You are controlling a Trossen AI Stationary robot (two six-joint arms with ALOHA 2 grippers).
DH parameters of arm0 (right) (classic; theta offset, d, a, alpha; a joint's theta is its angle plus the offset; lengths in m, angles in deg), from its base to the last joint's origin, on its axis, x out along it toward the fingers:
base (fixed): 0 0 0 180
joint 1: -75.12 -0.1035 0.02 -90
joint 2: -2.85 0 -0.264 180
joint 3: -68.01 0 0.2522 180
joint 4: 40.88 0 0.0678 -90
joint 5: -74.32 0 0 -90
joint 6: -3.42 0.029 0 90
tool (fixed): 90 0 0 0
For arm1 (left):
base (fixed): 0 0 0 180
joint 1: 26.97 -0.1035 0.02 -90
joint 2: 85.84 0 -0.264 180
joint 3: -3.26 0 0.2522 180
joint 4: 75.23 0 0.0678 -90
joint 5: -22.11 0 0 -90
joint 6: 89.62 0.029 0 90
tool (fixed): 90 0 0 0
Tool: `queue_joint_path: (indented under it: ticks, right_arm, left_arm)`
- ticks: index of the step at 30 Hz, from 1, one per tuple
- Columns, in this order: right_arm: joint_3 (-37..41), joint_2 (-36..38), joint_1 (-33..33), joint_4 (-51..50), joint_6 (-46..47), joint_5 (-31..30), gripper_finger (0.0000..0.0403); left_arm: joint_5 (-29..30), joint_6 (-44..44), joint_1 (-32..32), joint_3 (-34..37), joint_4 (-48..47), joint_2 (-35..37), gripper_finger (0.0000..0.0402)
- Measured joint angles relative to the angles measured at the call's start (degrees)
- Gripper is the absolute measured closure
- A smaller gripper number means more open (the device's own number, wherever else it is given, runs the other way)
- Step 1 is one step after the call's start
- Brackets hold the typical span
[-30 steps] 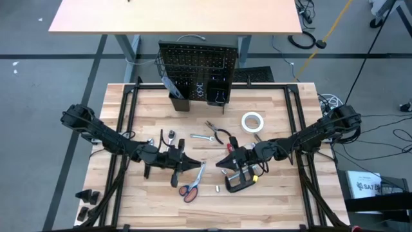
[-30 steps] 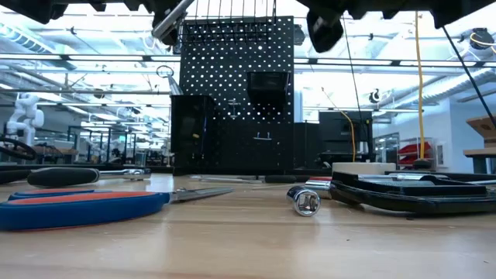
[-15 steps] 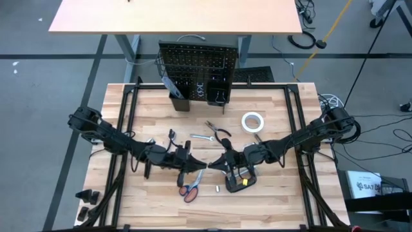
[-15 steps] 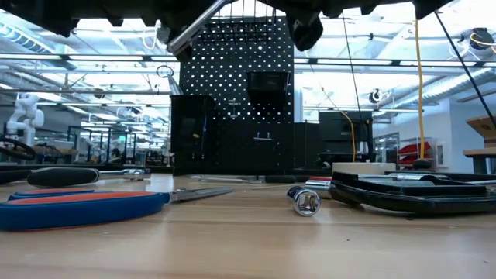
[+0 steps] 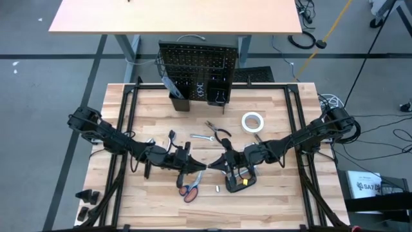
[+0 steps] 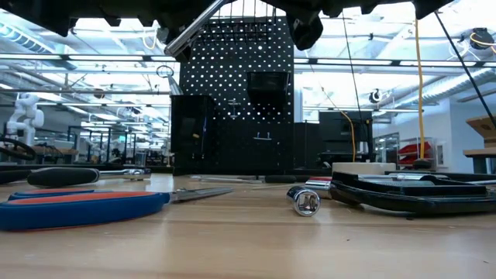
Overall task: Hang tools onto peg board
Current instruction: Put the magnetic pickup tool into the left black bin on the peg board
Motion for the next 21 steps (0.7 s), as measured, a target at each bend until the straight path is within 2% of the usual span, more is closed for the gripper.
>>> queue_joint_path:
  ticks: [21]
  right_arm:
    - [-0.09,0.22,0.09,2.95,-0.51,-0.26,0.0403]
  left_arm:
    - [0.39,-1.62,-0.91,0.07,-5.27,-0.28,0.04]
